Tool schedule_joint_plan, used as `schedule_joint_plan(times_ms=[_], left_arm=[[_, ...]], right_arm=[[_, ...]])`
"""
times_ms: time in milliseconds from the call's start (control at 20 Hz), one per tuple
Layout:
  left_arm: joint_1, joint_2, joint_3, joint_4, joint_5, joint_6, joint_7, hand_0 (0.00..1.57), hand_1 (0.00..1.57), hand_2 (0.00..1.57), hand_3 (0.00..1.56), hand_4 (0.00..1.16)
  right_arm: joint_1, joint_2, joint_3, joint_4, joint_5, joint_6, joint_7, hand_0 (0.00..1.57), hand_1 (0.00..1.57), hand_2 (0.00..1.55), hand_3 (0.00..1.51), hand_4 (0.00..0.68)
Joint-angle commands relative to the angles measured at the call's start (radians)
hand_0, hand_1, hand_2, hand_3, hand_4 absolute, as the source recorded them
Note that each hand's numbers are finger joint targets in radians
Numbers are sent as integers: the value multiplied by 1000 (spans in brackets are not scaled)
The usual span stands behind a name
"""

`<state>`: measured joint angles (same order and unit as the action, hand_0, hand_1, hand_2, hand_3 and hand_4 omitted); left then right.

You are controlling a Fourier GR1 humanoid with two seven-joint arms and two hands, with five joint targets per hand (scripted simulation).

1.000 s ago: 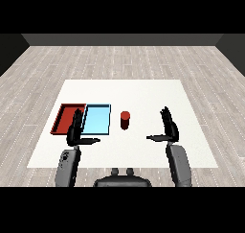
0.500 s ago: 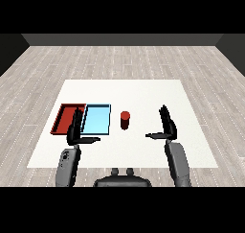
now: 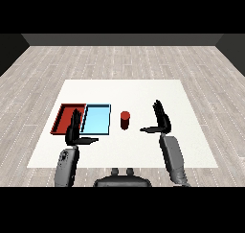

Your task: Pick the red can and put it in the red box

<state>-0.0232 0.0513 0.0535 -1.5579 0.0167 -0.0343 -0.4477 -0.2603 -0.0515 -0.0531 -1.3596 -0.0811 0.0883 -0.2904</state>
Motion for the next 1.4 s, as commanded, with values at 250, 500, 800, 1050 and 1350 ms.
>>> schedule_joint_plan(times_ms=[250,500,800,1050,1350], left_arm=[[-39,-32,-29,-69,-9,53,120,0,0,0,0,0],[32,-11,0,-53,25,2,37,0,0,0,0,0],[55,-2,9,-54,40,-23,9,0,0,0,0,0],[3,11,29,-7,48,-25,18,0,0,0,0,0],[-24,-4,8,-17,57,-25,52,0,0,0,0,0]], right_arm=[[-32,6,-20,110,-71,53,-13,0,0,0,0,0],[-126,51,26,286,-83,-26,-120,0,0,0,0,0],[-243,51,64,470,-107,-79,-204,0,0,0,0,0],[-164,51,219,441,-184,-139,-247,0,0,0,0,0],[-312,52,129,615,-214,-69,-261,0,0,0,0,0]])
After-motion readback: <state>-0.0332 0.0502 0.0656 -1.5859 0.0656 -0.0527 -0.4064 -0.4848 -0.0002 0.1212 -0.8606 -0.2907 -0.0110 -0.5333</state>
